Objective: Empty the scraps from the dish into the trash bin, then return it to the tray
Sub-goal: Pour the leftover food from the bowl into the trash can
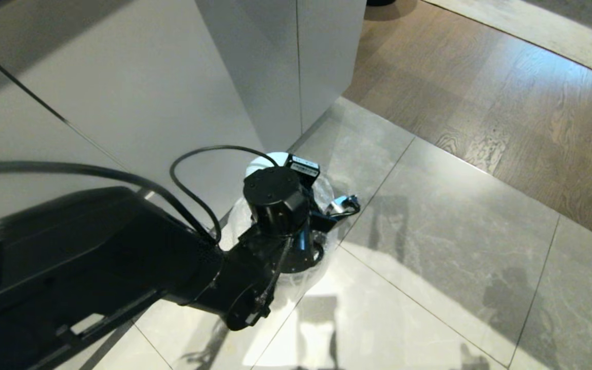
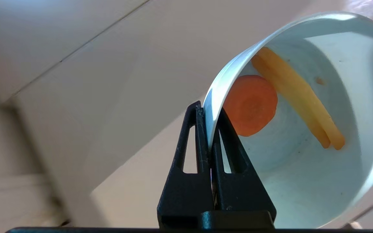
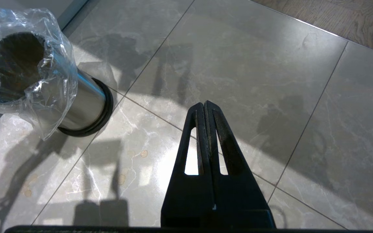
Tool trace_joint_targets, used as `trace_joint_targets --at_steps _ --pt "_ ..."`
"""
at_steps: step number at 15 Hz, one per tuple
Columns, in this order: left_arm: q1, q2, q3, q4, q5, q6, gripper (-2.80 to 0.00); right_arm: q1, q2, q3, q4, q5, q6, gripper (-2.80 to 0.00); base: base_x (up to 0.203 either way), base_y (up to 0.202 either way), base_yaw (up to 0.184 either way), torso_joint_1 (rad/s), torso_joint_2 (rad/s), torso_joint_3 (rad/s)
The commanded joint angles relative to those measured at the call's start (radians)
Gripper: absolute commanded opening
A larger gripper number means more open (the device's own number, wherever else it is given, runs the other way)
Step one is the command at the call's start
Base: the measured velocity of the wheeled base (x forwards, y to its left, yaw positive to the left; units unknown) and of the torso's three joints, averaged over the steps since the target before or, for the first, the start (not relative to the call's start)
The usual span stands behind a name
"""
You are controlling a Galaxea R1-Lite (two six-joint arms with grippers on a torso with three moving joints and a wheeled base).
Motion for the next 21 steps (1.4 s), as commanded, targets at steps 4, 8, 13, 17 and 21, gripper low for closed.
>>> trace_joint_targets --at_steps 4,8,13,17,21 --pt "-0.049 -0.016 0.018 -0.048 0.005 0.064 -2.8 0.0 0.001 0.0 0.0 -0.004 0.005 -2.8 0.0 0.0 0.0 0.0 0.0 0.0" --pt "-0.087 -0.017 0.034 -0.134 0.0 0.199 -2.8 0.0 0.001 0.0 0.0 -0.004 0.005 -2.8 0.0 0.0 0.0 0.0 0.0 0.0" --pt "-0.102 -0.008 0.006 -0.183 -0.001 0.312 -2.8 0.0 0.0 0.0 0.0 -0.004 0.005 -2.8 0.0 0.0 0.0 0.0 0.0 0.0" --pt "-0.117 -0.007 0.03 -0.186 0.002 0.307 -2.8 0.0 0.0 0.0 0.0 -0.004 0.005 -2.8 0.0 0.0 0.0 0.0 0.0 0.0" --pt "-0.12 -0.022 0.033 -0.185 0.005 0.292 -2.8 0.0 0.001 0.0 0.0 -0.004 0.005 -2.8 0.0 0.0 0.0 0.0 0.0 0.0"
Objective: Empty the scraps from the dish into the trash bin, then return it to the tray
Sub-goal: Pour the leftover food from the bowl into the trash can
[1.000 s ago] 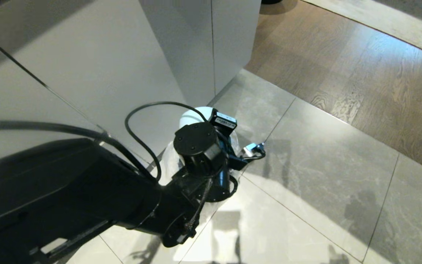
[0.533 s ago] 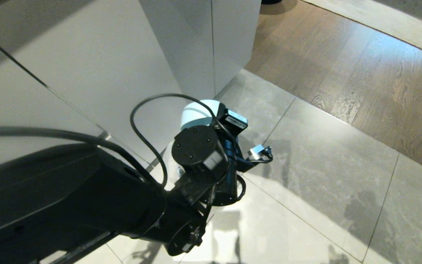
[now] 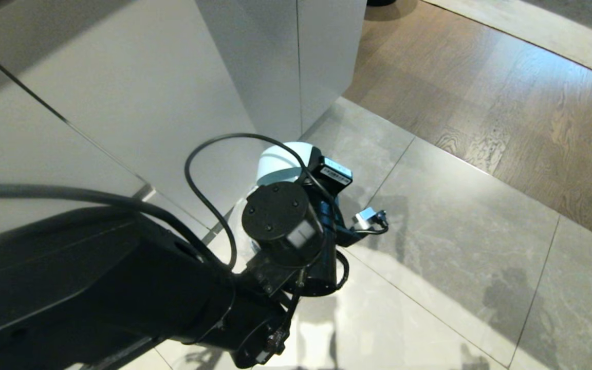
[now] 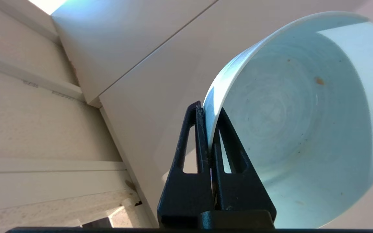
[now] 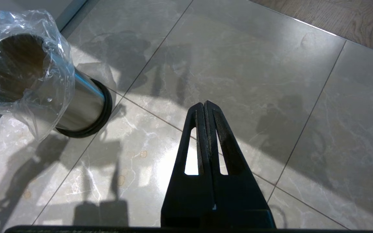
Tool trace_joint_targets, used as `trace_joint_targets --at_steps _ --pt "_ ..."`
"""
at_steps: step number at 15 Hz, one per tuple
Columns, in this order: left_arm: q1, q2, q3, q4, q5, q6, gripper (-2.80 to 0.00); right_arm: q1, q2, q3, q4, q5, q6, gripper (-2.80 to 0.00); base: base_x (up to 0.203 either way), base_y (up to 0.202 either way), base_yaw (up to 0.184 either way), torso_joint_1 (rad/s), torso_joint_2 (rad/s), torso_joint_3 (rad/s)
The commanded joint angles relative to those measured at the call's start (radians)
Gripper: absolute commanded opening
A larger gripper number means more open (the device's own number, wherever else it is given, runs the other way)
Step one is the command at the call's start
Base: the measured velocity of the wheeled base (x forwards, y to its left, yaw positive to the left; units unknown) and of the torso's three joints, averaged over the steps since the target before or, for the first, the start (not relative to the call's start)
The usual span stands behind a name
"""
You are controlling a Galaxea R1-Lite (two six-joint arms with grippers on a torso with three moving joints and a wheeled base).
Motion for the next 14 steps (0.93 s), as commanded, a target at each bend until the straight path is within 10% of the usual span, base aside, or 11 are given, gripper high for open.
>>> trace_joint_targets --at_steps 1,14 --pt "0.0 -0.005 0.002 -0.008 0.005 0.011 -2.8 0.0 0.001 0.0 -0.001 0.0 0.001 -2.8 0.0 0.0 0.0 0.0 0.0 0.0" --pt "0.0 -0.007 0.005 0.017 0.007 0.007 -2.8 0.0 0.001 0.0 -0.001 0.0 0.001 -2.8 0.0 0.0 0.0 0.0 0.0 0.0"
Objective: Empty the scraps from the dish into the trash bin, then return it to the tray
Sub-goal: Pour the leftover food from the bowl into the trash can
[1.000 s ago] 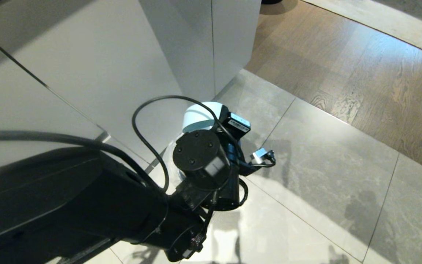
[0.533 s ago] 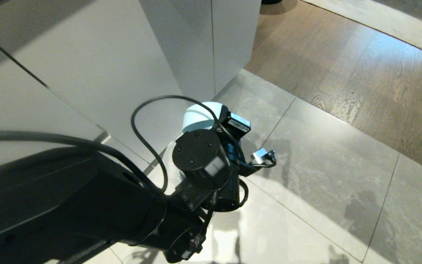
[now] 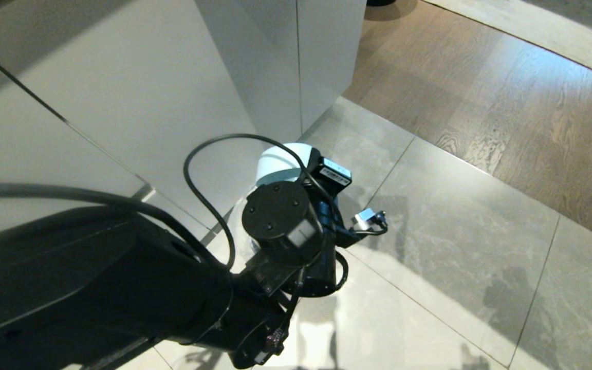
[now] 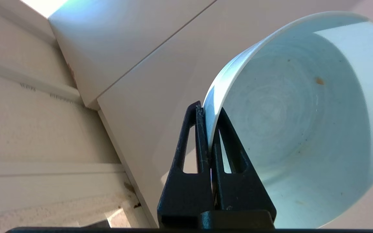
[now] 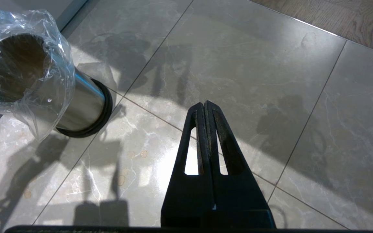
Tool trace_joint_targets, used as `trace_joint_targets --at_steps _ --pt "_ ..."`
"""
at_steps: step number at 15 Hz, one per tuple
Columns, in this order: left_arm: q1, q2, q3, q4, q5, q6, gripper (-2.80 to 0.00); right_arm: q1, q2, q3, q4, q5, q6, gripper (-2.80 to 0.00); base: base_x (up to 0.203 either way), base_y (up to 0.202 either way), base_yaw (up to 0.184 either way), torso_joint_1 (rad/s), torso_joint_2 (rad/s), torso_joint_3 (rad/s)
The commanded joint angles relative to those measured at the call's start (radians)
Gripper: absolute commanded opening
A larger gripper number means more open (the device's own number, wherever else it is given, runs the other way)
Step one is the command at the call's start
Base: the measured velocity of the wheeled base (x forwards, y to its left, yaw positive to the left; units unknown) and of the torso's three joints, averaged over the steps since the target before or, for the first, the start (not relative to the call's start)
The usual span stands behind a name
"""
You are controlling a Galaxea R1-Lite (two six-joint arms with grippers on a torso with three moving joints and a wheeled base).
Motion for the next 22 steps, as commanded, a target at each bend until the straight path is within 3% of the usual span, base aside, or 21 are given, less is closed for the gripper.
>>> trace_joint_targets --at_steps 1,10,20,22 --pt "0.0 -0.003 -0.002 0.009 0.002 0.008 -2.8 0.0 0.0 0.0 0.0 -0.001 0.001 -2.8 0.0 0.0 0.0 0.0 0.0 0.0" --pt "0.0 -0.028 -0.002 0.209 0.001 -0.228 -2.8 0.0 0.001 0.0 0.0 -0.001 0.001 -2.8 0.0 0.0 0.0 0.0 0.0 0.0" --pt "0.0 -0.078 0.001 0.234 0.001 -0.245 -2.8 0.0 0.001 0.0 0.0 -0.001 0.001 -2.8 0.0 0.0 0.0 0.0 0.0 0.0" --pt "0.0 -0.084 0.002 0.281 0.001 -0.29 -2.8 0.0 0.001 0.0 -0.001 -0.001 0.001 -2.8 0.0 0.0 0.0 0.0 0.0 0.0"
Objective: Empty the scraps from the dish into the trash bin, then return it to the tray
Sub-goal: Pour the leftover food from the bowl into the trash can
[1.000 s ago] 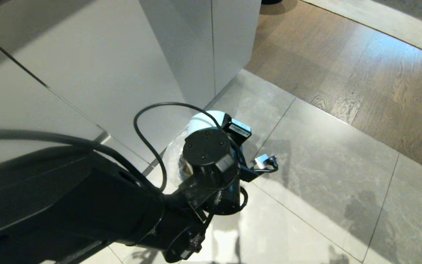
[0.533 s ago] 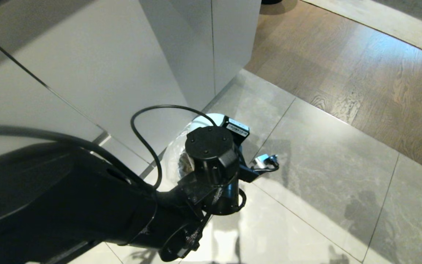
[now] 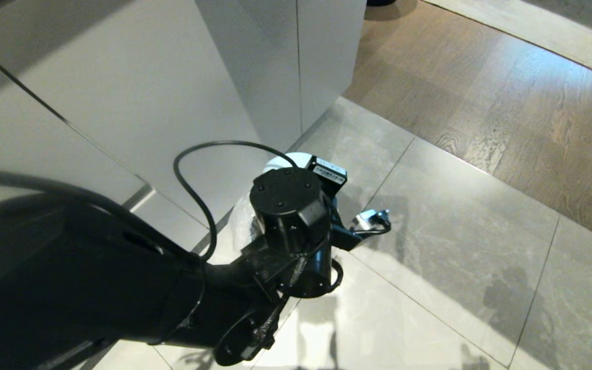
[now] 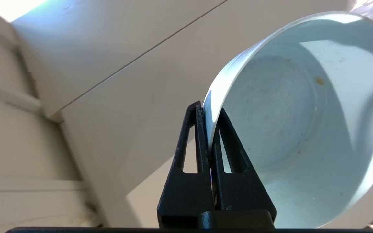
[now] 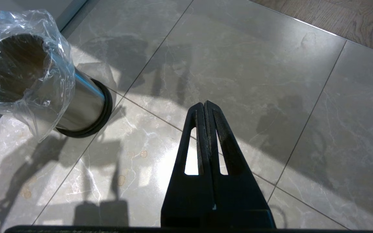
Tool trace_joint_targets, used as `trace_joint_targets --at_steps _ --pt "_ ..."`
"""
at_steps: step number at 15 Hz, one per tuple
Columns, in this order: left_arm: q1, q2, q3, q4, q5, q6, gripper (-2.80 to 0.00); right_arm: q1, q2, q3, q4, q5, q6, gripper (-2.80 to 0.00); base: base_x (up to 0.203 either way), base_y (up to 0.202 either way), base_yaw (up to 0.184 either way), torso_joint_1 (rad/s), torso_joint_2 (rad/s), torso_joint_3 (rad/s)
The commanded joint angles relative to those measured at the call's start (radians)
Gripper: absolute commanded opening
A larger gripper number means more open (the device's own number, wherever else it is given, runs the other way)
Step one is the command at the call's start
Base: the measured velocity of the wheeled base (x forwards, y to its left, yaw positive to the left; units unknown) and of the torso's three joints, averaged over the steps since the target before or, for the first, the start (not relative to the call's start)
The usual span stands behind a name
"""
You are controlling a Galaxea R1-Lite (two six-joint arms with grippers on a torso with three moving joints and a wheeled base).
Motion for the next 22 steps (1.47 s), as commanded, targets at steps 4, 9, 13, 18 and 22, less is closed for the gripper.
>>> trace_joint_targets --at_steps 4,9,13,18,22 --pt "0.0 -0.019 0.006 0.168 -0.001 -0.189 -2.8 0.0 0.0 0.0 -0.001 0.0 0.001 -2.8 0.0 0.0 0.0 0.0 0.0 0.0" --pt "0.005 -0.041 0.013 0.18 -0.001 -0.291 -2.8 0.0 0.001 0.0 0.0 0.0 0.001 -2.8 0.0 0.0 0.0 0.0 0.0 0.0" --pt "0.006 -0.052 0.028 0.181 -0.001 -0.382 -2.8 0.0 0.0 0.0 -0.002 0.0 0.001 -2.8 0.0 0.0 0.0 0.0 0.0 0.0" --pt "0.012 -0.063 0.036 0.238 -0.005 -0.523 -2.8 0.0 0.001 0.0 0.0 0.0 0.001 -2.8 0.0 0.0 0.0 0.0 0.0 0.0" --pt "0.053 -0.072 0.031 0.349 -0.085 -0.716 -2.8 0.0 0.001 0.0 0.0 0.0 0.001 -2.8 0.0 0.0 0.0 0.0 0.0 0.0"
